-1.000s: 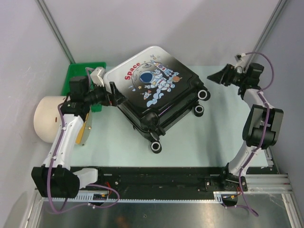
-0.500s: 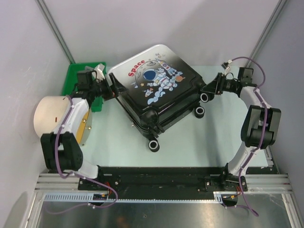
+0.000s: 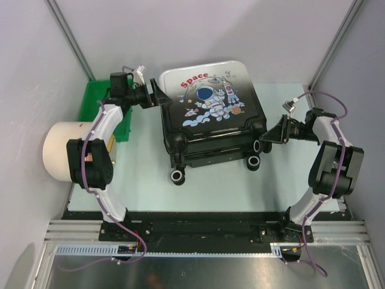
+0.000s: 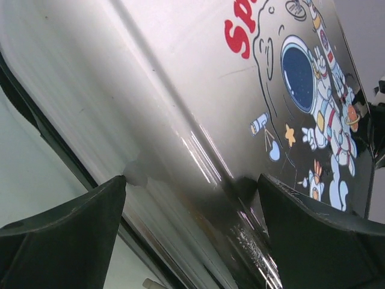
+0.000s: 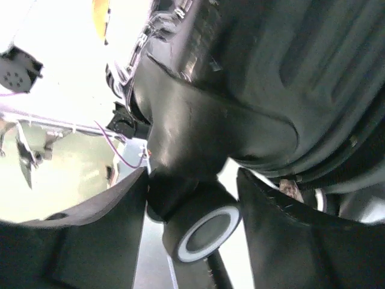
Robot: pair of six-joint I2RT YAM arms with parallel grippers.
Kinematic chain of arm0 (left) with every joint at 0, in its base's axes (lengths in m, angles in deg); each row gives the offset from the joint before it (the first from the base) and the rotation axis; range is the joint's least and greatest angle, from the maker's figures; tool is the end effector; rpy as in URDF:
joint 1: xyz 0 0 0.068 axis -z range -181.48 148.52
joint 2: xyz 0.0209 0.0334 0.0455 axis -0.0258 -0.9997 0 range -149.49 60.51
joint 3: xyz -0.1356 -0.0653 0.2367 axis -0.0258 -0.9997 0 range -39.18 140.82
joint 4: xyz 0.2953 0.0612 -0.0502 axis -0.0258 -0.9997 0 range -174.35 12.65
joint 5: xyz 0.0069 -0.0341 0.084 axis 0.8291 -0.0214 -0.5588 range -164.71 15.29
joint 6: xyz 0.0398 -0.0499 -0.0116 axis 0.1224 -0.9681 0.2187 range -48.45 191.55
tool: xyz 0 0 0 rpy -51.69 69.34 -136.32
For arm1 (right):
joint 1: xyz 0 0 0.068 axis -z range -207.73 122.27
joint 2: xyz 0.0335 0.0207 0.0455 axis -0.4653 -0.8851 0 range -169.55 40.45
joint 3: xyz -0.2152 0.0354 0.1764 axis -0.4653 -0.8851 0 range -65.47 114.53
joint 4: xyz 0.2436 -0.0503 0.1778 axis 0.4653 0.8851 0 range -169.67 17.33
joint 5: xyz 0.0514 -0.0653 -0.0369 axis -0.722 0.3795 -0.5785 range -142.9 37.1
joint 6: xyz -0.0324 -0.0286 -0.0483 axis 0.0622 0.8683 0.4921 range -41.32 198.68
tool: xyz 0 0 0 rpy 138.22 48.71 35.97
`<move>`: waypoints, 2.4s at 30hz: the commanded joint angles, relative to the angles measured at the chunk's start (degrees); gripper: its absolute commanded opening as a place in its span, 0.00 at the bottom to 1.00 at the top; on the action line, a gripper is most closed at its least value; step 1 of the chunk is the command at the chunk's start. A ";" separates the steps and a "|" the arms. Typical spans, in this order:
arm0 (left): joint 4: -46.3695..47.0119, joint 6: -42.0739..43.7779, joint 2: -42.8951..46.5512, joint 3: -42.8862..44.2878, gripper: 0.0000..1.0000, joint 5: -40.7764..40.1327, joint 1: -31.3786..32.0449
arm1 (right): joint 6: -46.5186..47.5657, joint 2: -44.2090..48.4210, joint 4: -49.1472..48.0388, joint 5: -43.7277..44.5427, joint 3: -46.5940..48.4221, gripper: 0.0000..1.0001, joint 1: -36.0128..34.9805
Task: Open, take out, and arrange the luggage
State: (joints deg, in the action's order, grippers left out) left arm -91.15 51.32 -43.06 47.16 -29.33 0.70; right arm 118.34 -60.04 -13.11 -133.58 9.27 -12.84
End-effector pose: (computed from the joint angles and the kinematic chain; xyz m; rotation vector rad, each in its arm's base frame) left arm 0.4724 -0.0540 0.2923 0.1572 2.1011 -1.0663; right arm 0.3561 -0.0429 0.2260 -0.4034 2.0002 1.5593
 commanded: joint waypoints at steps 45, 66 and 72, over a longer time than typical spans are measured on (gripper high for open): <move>-3.86 27.00 27.72 -11.90 0.97 11.22 11.45 | 46.11 -14.47 17.27 0.62 -0.21 0.31 2.68; -16.17 40.73 34.66 -16.47 0.92 -25.76 28.49 | -4.76 16.89 -48.09 21.44 -23.58 0.00 4.27; -16.17 25.96 42.83 -21.74 0.98 -28.68 28.50 | -5.56 19.10 -51.79 23.55 -25.86 0.00 1.81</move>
State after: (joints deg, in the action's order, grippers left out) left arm -107.02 85.18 -5.93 27.14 -51.95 29.40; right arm 119.26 -42.18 -53.65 -114.11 -14.97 -10.10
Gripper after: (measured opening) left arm 0.966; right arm 0.020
